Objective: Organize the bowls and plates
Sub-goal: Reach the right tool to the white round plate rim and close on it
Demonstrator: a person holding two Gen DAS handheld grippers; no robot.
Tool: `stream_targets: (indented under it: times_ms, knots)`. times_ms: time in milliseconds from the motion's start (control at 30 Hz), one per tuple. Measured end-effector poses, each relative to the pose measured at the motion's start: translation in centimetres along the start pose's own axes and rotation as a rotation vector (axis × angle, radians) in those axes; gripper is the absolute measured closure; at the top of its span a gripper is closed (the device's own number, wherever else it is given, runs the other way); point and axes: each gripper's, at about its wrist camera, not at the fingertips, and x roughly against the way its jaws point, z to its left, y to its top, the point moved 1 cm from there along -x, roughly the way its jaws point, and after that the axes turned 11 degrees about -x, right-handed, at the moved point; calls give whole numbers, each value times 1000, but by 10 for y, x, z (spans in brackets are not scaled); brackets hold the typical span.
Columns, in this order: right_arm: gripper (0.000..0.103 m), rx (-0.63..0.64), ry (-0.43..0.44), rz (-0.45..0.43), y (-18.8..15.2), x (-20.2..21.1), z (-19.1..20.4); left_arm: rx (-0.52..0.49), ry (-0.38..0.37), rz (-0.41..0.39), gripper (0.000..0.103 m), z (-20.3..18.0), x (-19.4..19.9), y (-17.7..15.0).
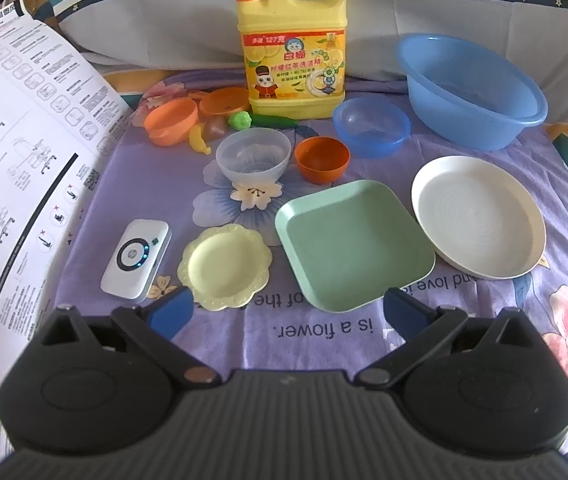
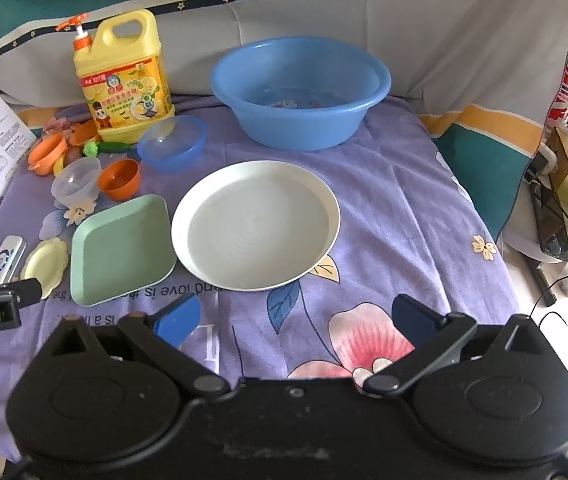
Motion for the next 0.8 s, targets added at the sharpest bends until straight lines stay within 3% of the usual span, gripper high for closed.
stream_targets:
  times_ms: [300,500,700,800]
  knots:
    - [0,2,-9,19,3,-18,-1,-16,-19,-7,0,-5,-15,3]
    - [0,5,0,0,19,-44,-7,-72,-45,-64,0,-17,-28,17]
    - [0,-71,27,3,44,-82,-24,-143,-114,-114,0,-35,-45,39]
    - [11,-83,37,5,53,-99,-30,-164,-137,-114,0,-44,-58,51]
